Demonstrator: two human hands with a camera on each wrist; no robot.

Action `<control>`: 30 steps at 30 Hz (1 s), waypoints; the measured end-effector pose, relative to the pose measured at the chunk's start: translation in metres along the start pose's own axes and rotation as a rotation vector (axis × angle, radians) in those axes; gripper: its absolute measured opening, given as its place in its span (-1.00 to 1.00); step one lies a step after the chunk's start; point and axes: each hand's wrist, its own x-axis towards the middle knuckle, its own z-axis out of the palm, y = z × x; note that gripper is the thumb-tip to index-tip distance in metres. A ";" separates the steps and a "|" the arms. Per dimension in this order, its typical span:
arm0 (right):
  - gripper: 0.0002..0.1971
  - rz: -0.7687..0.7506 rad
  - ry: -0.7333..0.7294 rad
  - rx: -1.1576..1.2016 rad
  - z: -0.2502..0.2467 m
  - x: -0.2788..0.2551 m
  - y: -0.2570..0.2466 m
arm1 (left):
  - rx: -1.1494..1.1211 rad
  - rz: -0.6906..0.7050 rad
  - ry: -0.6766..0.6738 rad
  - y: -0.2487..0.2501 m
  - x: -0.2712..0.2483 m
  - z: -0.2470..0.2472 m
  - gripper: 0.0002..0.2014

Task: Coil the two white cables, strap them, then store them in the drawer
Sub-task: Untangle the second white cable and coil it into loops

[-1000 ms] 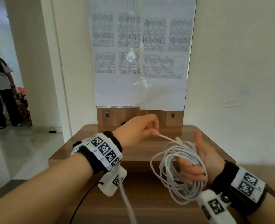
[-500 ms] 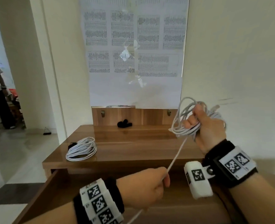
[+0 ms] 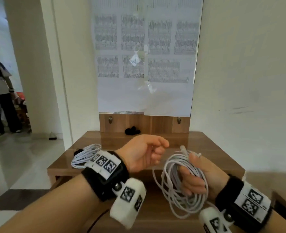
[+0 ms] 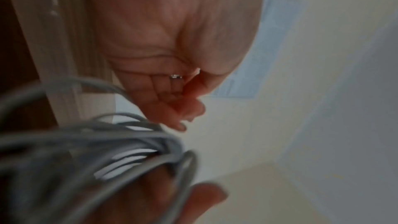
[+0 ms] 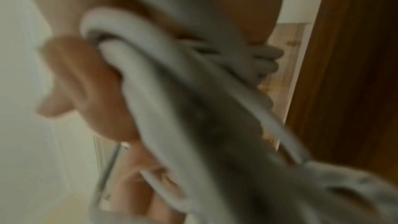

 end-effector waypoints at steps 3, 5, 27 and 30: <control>-0.62 -0.002 0.115 0.028 0.005 0.000 -0.005 | 0.396 0.264 0.104 -0.023 -0.010 -0.001 -0.78; -0.67 -0.028 0.238 0.010 0.003 0.003 -0.009 | 0.738 0.447 0.202 -0.032 -0.023 0.002 -0.70; -0.66 -0.515 0.516 -0.091 0.015 0.027 -0.048 | -0.306 -0.300 -0.505 -0.101 -0.023 0.038 -0.45; -0.65 -0.490 0.570 -0.204 0.013 0.026 -0.045 | -0.194 -0.347 -0.589 -0.084 -0.027 0.029 -0.47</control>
